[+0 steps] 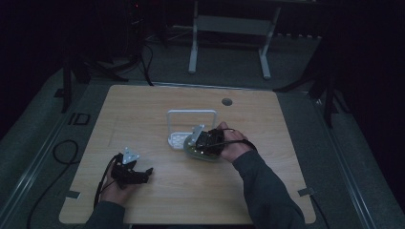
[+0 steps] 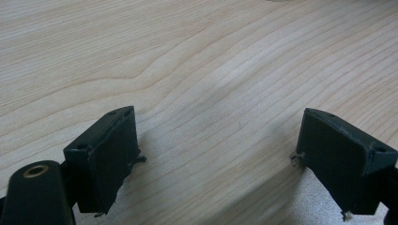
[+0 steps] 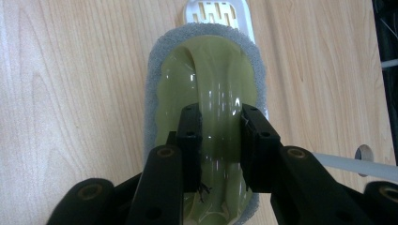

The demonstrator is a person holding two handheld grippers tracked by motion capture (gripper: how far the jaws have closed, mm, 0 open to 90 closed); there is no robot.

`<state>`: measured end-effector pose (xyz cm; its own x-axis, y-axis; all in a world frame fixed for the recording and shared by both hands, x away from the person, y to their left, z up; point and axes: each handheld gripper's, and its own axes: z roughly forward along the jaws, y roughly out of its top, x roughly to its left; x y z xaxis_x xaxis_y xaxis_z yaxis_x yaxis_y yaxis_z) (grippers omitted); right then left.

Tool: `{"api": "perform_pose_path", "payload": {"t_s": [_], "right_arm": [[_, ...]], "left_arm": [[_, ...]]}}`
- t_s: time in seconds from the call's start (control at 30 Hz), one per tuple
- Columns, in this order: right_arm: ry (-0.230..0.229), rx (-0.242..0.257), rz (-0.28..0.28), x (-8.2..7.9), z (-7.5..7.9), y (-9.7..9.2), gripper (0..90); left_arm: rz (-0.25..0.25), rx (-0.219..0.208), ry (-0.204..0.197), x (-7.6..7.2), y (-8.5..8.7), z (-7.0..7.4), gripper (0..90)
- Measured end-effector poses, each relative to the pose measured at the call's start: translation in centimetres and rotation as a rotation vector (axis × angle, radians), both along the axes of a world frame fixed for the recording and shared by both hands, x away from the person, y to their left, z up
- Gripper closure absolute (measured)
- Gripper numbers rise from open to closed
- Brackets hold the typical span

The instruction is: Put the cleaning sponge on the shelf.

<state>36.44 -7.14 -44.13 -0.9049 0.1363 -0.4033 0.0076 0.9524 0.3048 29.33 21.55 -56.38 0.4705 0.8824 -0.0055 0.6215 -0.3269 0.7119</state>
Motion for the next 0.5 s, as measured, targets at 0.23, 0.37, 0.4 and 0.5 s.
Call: {"api": "perform_pose_path", "payload": {"t_s": [0.23,0.37,0.4,0.5], "right_arm": [[-0.008,-0.001,0.013,0.31,0.26,0.26,71.8],[-0.009,0.004,0.022,0.6,0.1,0.3,71.8],[-0.01,0.003,0.023,0.66,0.08,0.29,71.8],[-0.011,0.005,0.025,0.74,0.03,0.31,71.8]], "left_arm": [[0.0,-0.001,0.0,0.0,-0.01,0.0,13.1],[0.0,-0.001,0.0,0.01,-0.01,0.0,13.0],[0.0,-0.002,0.001,0.0,-0.01,0.0,13.0],[0.0,-0.001,0.0,0.01,-0.01,0.0,13.0]]}}
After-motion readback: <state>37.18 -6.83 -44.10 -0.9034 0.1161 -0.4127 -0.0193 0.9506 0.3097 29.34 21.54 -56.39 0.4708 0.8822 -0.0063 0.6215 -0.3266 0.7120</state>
